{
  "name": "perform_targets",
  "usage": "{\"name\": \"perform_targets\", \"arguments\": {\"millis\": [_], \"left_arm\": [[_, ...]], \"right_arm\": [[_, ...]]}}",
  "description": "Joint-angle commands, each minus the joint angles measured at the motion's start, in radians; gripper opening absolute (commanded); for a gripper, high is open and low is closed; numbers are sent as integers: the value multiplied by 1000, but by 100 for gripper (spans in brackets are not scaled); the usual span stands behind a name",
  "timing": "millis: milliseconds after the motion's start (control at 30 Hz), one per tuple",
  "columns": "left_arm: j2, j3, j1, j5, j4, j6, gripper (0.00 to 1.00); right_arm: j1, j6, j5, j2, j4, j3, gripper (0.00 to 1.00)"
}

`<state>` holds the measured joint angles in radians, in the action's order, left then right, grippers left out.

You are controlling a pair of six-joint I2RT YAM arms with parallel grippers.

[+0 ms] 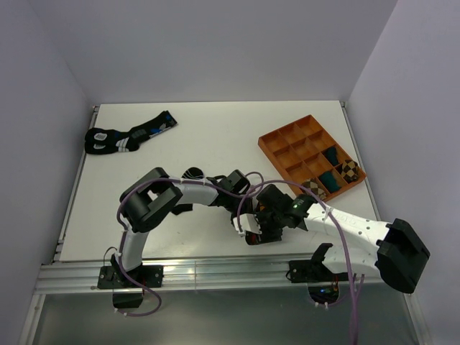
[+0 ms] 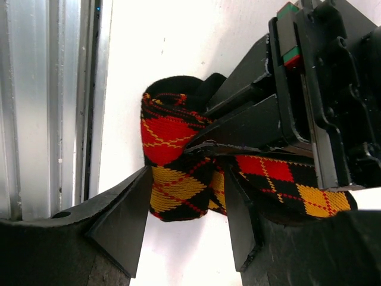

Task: Roll the socks
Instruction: Roll the sock at the center of the board.

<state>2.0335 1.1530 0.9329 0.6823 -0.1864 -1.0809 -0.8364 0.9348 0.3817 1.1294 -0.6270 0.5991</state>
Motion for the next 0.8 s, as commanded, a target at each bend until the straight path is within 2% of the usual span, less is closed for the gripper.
{"name": "perform_targets", "arguments": {"millis": [0,367,667,767], "left_arm": [[54,-4,-16,-139,-58,49,0],[63,-6,-17,-135,-44,42,0],[53,-32,-19,-121,-16,32,0],[42,-44,-22,-118,2,27,0]], "right_arm": [[-16,-13,-3,-32,-19,16,59],[-72,-40,-13,-26,-14,2,59],[-86,-70,-98,56,110,-48,59],[-84,-94,-105,75,156,-62,53]]}}
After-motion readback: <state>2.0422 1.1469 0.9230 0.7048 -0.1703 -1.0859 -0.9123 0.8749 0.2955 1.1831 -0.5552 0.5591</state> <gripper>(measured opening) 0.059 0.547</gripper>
